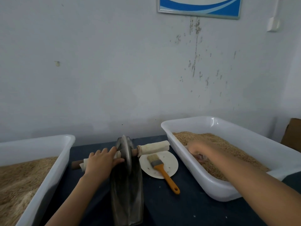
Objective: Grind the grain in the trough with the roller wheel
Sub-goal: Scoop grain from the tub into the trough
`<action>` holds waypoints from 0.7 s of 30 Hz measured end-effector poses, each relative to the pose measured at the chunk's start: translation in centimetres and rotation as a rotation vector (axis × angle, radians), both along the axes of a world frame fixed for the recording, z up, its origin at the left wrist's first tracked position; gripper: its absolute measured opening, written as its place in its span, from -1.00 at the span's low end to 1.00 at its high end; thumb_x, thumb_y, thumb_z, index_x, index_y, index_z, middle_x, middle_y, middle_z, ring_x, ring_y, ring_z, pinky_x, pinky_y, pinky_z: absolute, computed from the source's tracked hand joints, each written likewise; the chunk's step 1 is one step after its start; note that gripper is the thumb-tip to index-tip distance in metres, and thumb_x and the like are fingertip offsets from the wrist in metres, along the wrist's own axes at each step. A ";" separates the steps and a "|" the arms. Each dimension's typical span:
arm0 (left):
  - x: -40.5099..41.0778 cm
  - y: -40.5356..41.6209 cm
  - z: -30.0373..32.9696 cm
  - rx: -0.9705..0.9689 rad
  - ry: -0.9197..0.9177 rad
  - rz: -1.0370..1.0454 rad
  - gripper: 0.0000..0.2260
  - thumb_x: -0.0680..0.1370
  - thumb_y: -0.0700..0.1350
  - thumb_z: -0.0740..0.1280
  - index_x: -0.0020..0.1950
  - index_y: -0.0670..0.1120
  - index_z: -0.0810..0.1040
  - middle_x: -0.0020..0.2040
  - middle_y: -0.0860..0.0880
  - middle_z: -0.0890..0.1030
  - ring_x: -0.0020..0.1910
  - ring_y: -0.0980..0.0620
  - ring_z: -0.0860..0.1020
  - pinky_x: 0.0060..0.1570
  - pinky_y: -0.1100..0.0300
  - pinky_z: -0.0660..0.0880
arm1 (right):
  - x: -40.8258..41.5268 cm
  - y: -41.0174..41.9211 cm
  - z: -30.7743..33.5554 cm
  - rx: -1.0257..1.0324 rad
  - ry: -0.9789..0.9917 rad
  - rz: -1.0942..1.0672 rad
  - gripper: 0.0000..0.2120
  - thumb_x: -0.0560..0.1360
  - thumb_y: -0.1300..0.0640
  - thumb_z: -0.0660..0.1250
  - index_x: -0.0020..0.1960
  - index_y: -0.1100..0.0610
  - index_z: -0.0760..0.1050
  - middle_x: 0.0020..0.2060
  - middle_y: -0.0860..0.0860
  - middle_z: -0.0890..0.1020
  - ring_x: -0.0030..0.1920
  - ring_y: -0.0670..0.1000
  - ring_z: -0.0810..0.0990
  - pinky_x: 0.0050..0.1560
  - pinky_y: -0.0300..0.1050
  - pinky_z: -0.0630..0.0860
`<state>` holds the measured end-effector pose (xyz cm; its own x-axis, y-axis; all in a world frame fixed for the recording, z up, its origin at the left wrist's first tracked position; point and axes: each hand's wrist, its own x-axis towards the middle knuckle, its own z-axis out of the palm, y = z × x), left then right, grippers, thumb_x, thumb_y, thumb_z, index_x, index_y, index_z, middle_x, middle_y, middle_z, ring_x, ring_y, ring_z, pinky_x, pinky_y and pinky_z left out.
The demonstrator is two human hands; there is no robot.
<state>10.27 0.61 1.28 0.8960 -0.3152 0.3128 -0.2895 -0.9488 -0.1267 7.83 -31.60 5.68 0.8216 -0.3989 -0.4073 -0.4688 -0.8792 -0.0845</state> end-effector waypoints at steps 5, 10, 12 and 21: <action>0.0 0.0 -0.2 0.000 -0.021 0.010 -0.50 0.57 0.29 -0.02 0.41 0.05 0.22 0.23 0.03 0.47 0.22 0.03 0.46 0.21 0.13 0.34 | -0.3 -0.1 -0.5 0.073 -0.255 0.046 -0.67 0.63 0.27 0.09 0.36 0.34 0.39 -0.35 -0.01 0.26 -0.39 -0.12 0.20 -0.40 -0.22 0.32; -0.2 0.1 -0.5 -0.024 -0.051 0.003 -0.53 0.57 0.28 -0.01 0.38 0.05 0.24 0.21 0.04 0.48 0.19 0.04 0.47 0.20 0.15 0.36 | 0.0 -0.8 -1.0 0.170 -0.163 -0.056 -0.69 0.64 0.23 0.10 0.36 0.09 0.38 -0.25 0.07 0.44 -0.42 -0.06 0.34 -0.47 -0.28 0.31; -0.3 0.0 -0.6 -0.030 -0.058 0.015 -0.53 0.57 0.29 -0.01 0.36 0.05 0.26 0.19 0.04 0.48 0.18 0.04 0.48 0.20 0.14 0.36 | -0.7 -0.9 -0.9 0.193 -0.196 -0.053 -0.62 0.62 0.28 0.11 0.40 0.06 0.35 -0.22 0.07 0.45 -0.44 -0.07 0.33 -0.46 -0.27 0.31; -0.4 0.0 -0.8 -0.048 -0.085 0.022 -0.53 0.55 0.31 0.00 0.32 0.05 0.29 0.14 0.04 0.52 0.11 0.04 0.51 0.13 0.16 0.37 | -3.5 -2.2 0.5 0.114 -0.424 0.031 -0.49 0.66 0.20 0.11 0.54 -0.12 0.11 0.25 0.13 0.50 -0.52 -0.11 0.35 -0.57 -0.30 0.32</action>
<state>9.88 0.64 0.50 0.8720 -0.2783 0.4027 -0.2585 -0.9604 -0.1040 4.37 -33.80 6.14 0.9363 -0.3439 -0.0716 -0.3457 -0.8662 -0.3609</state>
